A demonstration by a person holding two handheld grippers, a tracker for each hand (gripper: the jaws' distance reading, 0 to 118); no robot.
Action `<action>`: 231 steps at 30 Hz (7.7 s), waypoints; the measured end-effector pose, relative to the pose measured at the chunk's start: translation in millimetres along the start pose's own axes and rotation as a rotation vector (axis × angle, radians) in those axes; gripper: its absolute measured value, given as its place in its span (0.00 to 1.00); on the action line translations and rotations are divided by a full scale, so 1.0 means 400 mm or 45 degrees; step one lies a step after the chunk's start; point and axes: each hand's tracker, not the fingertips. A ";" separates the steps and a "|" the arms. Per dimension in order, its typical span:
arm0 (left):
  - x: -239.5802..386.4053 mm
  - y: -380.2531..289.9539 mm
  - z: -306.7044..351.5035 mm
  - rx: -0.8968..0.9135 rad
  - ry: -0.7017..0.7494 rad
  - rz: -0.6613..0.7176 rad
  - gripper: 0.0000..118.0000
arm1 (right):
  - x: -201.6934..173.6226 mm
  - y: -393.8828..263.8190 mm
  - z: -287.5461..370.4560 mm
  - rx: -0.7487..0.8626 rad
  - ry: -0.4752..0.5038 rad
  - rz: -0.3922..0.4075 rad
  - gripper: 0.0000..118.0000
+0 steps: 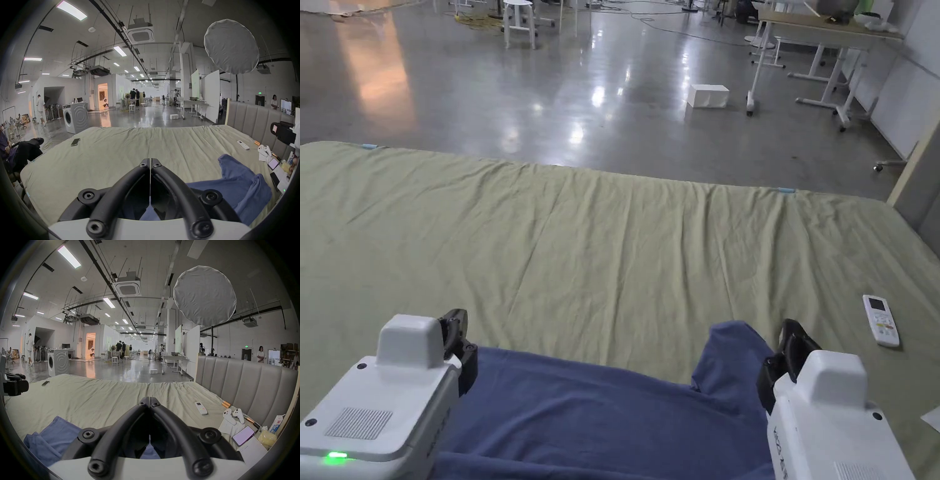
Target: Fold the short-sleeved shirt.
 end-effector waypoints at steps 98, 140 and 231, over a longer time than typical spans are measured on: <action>-0.252 -0.084 -0.063 -0.630 -0.241 0.041 0.05 | 0.345 -0.046 -0.089 -1.006 0.286 -0.002 0.00; -0.073 -0.091 -0.024 -0.329 -0.110 0.105 0.59 | 0.175 -0.051 0.010 -0.445 0.006 -0.001 0.79; -0.585 -0.230 -0.080 -1.025 -0.541 0.767 0.06 | -0.084 -0.063 -0.065 -0.218 0.090 0.128 0.00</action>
